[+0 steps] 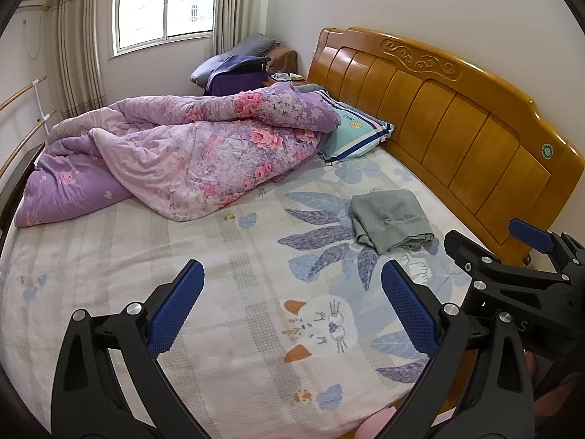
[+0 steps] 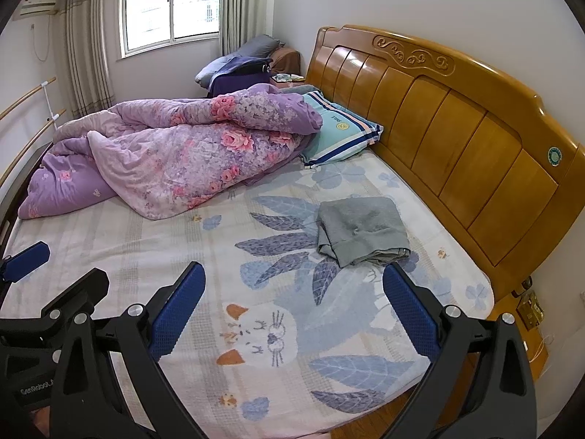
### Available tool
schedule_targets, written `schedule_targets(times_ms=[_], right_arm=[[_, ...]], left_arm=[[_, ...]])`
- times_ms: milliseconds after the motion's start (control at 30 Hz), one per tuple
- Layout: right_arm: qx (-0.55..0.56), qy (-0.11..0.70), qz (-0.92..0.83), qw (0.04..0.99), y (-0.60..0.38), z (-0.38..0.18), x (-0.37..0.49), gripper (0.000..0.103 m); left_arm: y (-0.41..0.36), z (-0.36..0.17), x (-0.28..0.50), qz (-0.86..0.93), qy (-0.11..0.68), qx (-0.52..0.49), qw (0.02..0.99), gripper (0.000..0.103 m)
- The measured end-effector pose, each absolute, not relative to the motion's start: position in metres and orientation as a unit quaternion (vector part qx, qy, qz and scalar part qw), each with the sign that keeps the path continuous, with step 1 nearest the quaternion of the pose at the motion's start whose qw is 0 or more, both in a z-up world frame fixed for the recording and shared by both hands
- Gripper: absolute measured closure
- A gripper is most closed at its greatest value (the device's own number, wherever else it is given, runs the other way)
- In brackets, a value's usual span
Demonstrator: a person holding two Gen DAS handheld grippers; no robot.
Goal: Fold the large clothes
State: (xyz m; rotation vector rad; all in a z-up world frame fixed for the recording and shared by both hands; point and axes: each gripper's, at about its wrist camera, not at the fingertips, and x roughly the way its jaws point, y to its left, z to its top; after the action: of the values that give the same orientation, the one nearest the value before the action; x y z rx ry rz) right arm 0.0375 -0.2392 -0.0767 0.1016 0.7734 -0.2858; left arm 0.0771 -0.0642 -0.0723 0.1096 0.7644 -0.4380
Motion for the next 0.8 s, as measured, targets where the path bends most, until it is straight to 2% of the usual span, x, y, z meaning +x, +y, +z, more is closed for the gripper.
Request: schedule_targets(times_ms=[800], right_arm=[[0.049,0.379,-0.137,0.914,-0.251,-0.080,0.044,0.009]], left_arm=[[-0.072,-0.073,0.085,-0.209,0.370,0.047,0.904,0.005]])
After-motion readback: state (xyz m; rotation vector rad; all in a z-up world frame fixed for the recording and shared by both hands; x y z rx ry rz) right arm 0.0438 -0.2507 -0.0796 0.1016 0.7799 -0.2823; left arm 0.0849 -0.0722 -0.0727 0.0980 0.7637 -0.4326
